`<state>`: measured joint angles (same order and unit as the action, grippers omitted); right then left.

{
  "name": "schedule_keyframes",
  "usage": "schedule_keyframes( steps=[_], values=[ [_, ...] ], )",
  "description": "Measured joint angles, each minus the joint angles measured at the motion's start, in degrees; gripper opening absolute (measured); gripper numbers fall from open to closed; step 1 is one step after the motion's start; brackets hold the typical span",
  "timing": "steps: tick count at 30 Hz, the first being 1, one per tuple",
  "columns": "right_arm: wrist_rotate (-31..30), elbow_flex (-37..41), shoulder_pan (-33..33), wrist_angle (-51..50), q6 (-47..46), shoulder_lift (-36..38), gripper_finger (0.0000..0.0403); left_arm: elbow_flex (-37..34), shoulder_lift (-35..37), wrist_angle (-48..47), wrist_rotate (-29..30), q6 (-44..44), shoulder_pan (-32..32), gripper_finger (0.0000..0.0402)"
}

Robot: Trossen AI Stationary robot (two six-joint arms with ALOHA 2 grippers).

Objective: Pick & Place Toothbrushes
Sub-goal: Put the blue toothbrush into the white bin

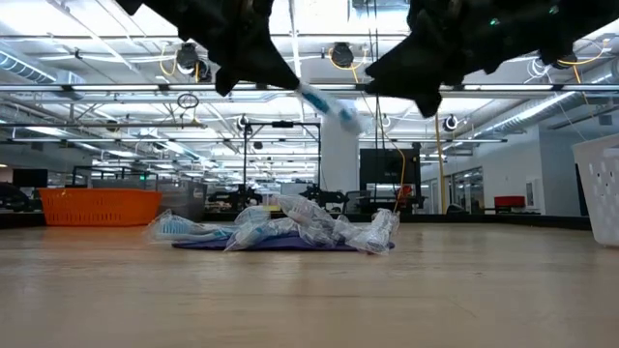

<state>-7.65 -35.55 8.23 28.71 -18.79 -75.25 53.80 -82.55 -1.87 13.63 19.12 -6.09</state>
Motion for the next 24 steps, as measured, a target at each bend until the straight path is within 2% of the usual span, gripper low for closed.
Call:
schedule_keyframes(
  steps=[11,24],
  values=[
    [8.25,0.0,-4.95,16.56,-1.69,-8.66,0.0126,0.02,-0.74,5.46,0.13,-4.3,0.11,0.0],
    [9.26,-0.02,-5.05,17.43,-1.53,-9.02,0.0126,0.13,-3.93,13.31,1.51,-6.86,0.42,0.0]
  ],
)
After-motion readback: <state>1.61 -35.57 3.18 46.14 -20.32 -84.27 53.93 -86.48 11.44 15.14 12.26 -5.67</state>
